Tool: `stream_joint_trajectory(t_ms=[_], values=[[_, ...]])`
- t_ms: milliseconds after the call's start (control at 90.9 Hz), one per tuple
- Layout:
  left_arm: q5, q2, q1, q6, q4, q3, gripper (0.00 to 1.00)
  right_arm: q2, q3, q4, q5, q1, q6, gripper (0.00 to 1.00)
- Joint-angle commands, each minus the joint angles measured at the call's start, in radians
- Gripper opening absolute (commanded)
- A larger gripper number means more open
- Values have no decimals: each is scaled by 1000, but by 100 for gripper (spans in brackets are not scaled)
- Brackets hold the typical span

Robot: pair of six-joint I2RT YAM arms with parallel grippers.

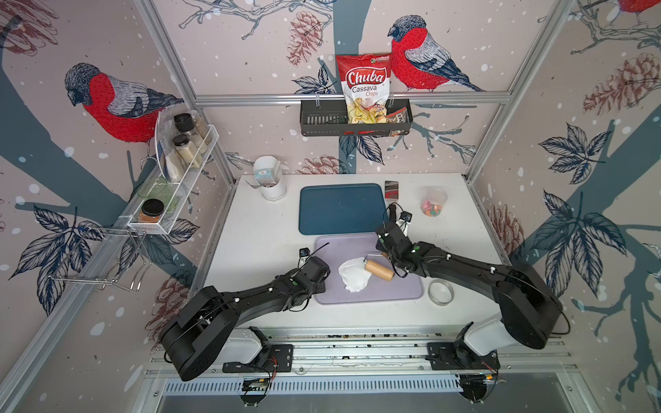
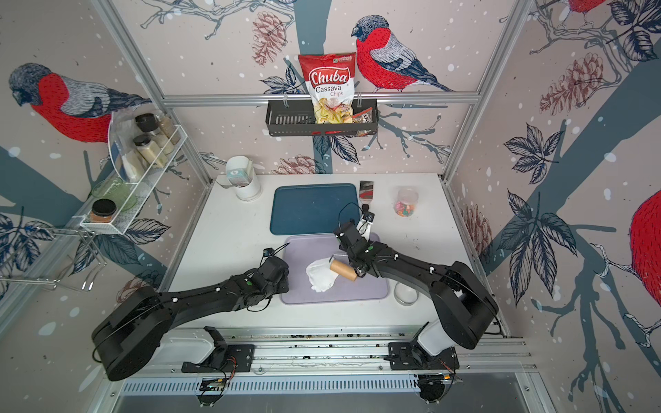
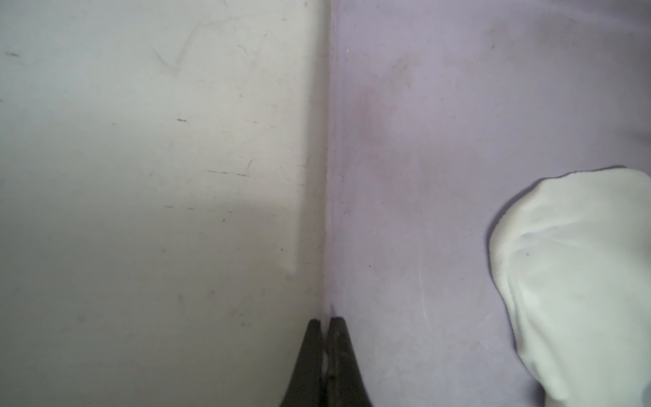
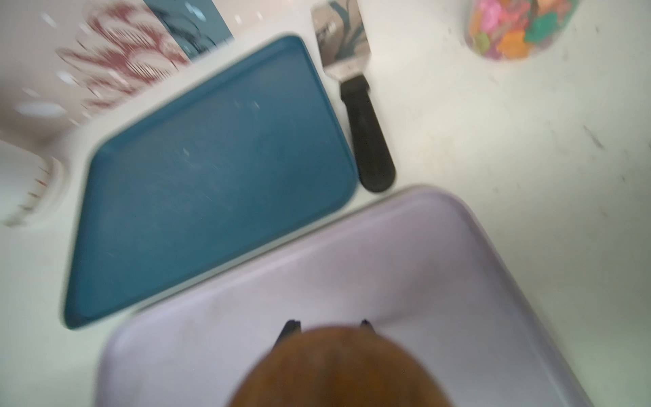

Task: Roll out the dumpling wrappers from the dough
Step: Flatten out the dough on the work surface.

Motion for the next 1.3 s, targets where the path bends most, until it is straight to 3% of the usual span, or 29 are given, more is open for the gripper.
stream_joint_trajectory(t_ms=[0, 165, 418, 594, 671, 847, 935, 1046, 1222, 1288], values=[[17, 22, 0, 7, -120, -5, 0, 26, 49, 137, -22, -5, -30, 0], [6, 21, 3, -4, -125, -5, 0, 171, 78, 145, 45, 45, -6, 0], [-4, 20, 2, -11, -131, -6, 0, 321, 77, -14, 126, 196, 77, 0], [0, 15, 2, -14, -122, -19, 0, 295, 52, -96, 197, 103, 110, 0], [1, 14, 2, -18, -124, -18, 0, 286, 60, -97, 264, 137, 80, 0], [-5, 13, 2, -20, -124, -12, 0, 390, 109, -127, 133, 257, 129, 0], [5, 16, 2, -19, -115, -12, 0, 384, 80, -121, 124, 169, 136, 0], [6, 12, 3, -19, -116, -16, 0, 340, 63, -125, 200, 92, 109, 0], [-7, 1, 3, -23, -119, -13, 0, 395, 117, -146, 88, 241, 106, 0], [-3, 3, 2, -25, -119, -15, 0, 421, 129, -168, 88, 234, 117, 0]])
